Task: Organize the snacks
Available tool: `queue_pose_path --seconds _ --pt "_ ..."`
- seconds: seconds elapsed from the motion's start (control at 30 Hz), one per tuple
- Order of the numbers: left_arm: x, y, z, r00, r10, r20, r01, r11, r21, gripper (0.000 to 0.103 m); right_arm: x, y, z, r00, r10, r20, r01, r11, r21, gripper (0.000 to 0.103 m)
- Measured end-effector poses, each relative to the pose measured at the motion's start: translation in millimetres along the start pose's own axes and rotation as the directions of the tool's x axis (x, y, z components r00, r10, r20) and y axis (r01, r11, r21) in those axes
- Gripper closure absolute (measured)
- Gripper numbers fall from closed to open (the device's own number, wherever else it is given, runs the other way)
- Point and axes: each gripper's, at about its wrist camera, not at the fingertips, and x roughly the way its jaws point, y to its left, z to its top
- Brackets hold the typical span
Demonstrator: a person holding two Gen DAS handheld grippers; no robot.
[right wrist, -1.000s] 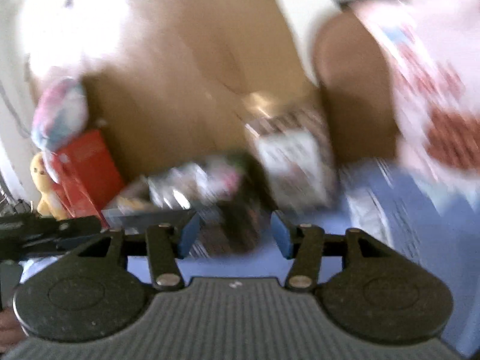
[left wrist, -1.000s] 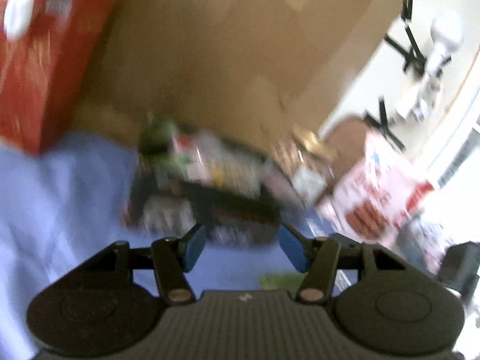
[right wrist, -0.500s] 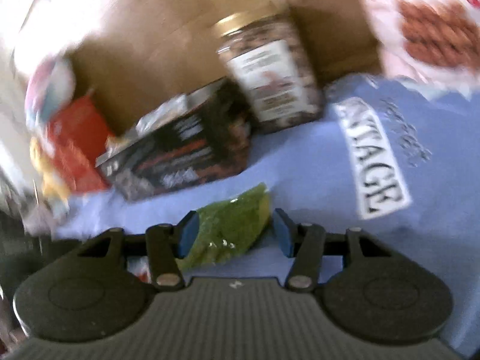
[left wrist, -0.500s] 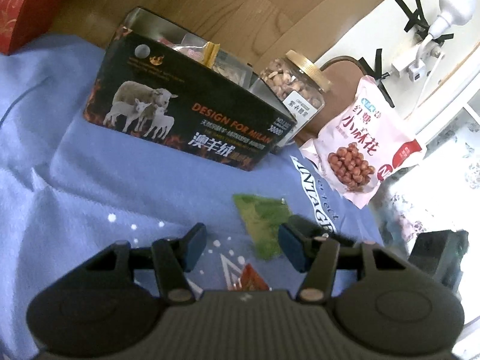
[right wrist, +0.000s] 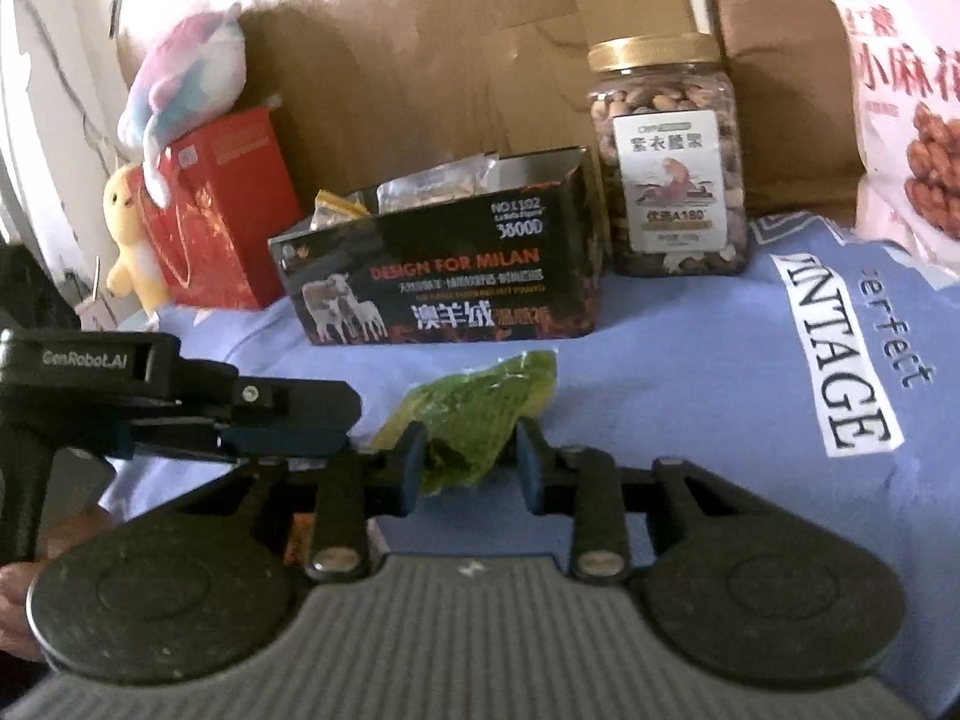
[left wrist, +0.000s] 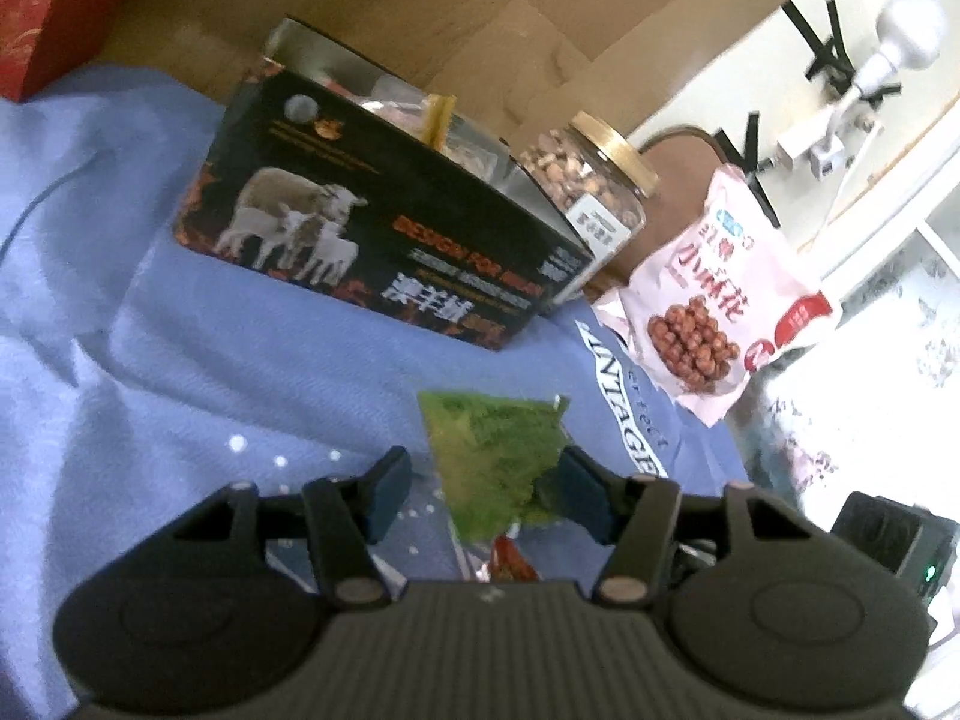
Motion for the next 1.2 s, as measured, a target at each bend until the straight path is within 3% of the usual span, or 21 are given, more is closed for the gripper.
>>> queue_pose_path --seconds 0.07,0.2,0.43,0.53,0.6,0.7,0.87,1.0,1.1,1.2 --pt "-3.4 3.7 2.6 1.0 -0.004 0.011 0.004 1.0 -0.022 0.04 -1.2 -2.2 -0.2 1.0 0.015 0.003 -0.015 0.999 0.05 0.07" --pt "-10.3 11.7 6.5 0.999 -0.046 0.024 0.048 0.995 -0.087 0.02 -6.3 -8.5 -3.9 0.996 0.084 -0.021 -0.079 0.982 0.172 0.07" --pt "-15.0 19.0 10.1 0.992 -0.123 0.011 0.123 0.979 -0.16 0.02 -8.8 -18.7 -4.8 0.978 0.209 -0.002 -0.192 0.905 0.379 0.073" --pt "-16.2 19.1 11.1 0.99 -0.143 0.014 0.144 0.975 -0.171 0.02 -8.3 -22.3 -1.6 0.967 0.253 0.017 -0.233 0.865 0.445 0.095" --pt "-15.6 19.2 10.8 0.99 -0.143 0.011 0.143 0.975 -0.172 0.02 -6.7 -22.5 -0.4 0.96 0.28 0.02 -0.257 0.845 0.469 0.095" --pt "-10.7 20.1 9.3 0.991 -0.13 -0.01 0.127 0.976 -0.176 0.021 -4.6 -12.9 0.3 0.967 0.255 -0.003 -0.231 0.88 0.416 0.094" --pt "-9.2 18.5 9.1 0.992 -0.123 -0.013 0.119 0.979 -0.168 0.021 -0.3 -15.1 -1.0 0.967 0.255 -0.025 -0.222 0.883 0.413 0.091" --pt "-9.1 19.9 9.4 0.991 -0.13 -0.013 0.126 0.977 -0.174 0.021 -0.9 -8.8 0.2 0.957 0.29 -0.024 -0.261 0.89 0.374 0.091" --pt "-8.9 19.8 9.3 0.991 -0.132 -0.014 0.128 0.977 -0.173 0.021 0.2 -1.8 1.8 0.955 0.296 -0.03 -0.27 0.903 0.333 0.088" --pt "-8.0 19.1 8.7 0.991 -0.13 -0.019 0.125 0.978 -0.166 0.024 7.9 4.7 -0.9 0.953 0.295 -0.067 -0.262 0.915 0.307 0.078"
